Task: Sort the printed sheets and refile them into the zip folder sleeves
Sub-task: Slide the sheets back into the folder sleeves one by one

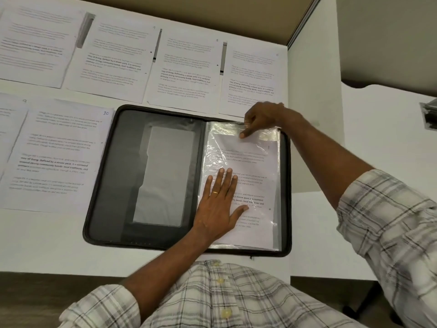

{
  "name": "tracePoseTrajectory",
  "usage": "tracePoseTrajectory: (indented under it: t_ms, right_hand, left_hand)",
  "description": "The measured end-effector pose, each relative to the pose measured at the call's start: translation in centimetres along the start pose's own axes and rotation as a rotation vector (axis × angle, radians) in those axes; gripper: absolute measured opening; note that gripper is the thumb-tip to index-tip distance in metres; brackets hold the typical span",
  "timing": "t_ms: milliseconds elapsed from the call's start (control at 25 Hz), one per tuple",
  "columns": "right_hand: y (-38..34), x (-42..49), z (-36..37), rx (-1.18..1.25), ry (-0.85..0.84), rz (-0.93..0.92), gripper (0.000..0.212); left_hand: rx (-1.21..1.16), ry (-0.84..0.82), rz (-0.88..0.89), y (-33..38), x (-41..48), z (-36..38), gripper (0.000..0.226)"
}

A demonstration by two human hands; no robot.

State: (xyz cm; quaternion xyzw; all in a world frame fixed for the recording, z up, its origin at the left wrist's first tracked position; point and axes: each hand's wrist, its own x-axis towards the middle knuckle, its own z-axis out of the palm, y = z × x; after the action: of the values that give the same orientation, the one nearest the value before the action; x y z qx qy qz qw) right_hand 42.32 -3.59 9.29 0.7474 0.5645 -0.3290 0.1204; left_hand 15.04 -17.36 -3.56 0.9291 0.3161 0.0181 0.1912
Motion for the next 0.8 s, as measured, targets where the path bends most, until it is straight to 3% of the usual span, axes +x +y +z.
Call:
tracePoseTrajectory:
  t_ms: [120,280,360,480,600,800]
  right_hand:
    - [1.4,-2.7,-0.3,0.35,0.104,0.026,0.038]
    - [1.7,-5.5,3.9,0.711,0.281,0.165,0.102]
    - [2.5,-6.4,6.1,0.884,0.391,0.23,0.113]
    - [3.1,-8.1,8.6,1.01,0.351,0.302,0.091]
    - [2.8,-9.1,9.3,0.974,0.407,0.285,0.055]
    - [-1.3,-10.5,5.7,1.518,0.344,0.029,0.048]
  left_hand:
    - [0.013,0.0,-0.009,0.3,0.2,0.1,0.092]
    - [0.012,0.001,-0.01,0.2,0.2,0.1,0.089]
    - [0.007,0.015,0.002,0.1,0.1,0.0,0.086]
    - [-0.088,0.02,0.0,0.0,0.2,-0.4,0.079]
    - [-0.44,0.059,-0.052,0.1,0.1,-1.8,0.07]
    - [-1.091,-0.04,-0.313,0.5,0.1,-8.5,0.061]
